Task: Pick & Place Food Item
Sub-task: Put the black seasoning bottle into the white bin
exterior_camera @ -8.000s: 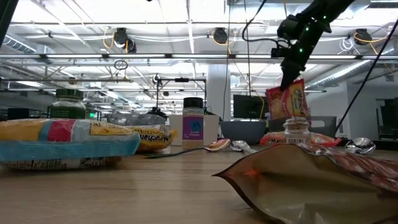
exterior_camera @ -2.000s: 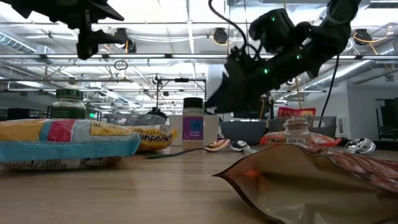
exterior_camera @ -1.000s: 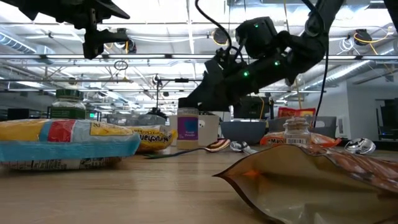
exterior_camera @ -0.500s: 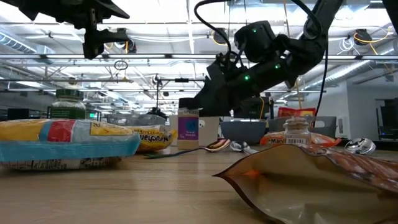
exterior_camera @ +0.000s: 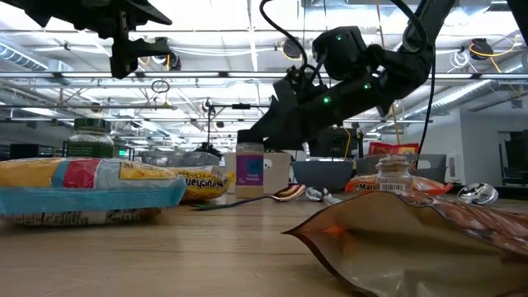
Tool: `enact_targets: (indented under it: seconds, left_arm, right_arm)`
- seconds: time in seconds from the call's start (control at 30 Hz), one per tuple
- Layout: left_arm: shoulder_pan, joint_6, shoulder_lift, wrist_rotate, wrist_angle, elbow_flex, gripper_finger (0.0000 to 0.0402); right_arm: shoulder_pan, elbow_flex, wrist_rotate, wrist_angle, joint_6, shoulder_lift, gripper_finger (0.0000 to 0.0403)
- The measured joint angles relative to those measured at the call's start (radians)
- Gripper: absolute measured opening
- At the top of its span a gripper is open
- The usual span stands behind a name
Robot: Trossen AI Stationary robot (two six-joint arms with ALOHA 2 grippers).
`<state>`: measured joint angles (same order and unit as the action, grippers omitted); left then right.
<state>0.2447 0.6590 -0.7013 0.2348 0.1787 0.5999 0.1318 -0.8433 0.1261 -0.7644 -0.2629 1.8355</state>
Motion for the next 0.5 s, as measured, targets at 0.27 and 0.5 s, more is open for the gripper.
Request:
enact_targets:
  seconds: [0.27,0.5]
  left_arm:
    - [0.0,0.004,0.0,0.0,0.0,0.0,0.023]
    - [0.0,0.01,0.0,0.0,0.001,0.0,0.023]
  right_arm:
    - [0.0,0.0,-0.001,-0.004,0.005,0.0,0.0279]
    - [-0.001,-0.051,-0.095,0.013,-0.04,0.103,0.0279]
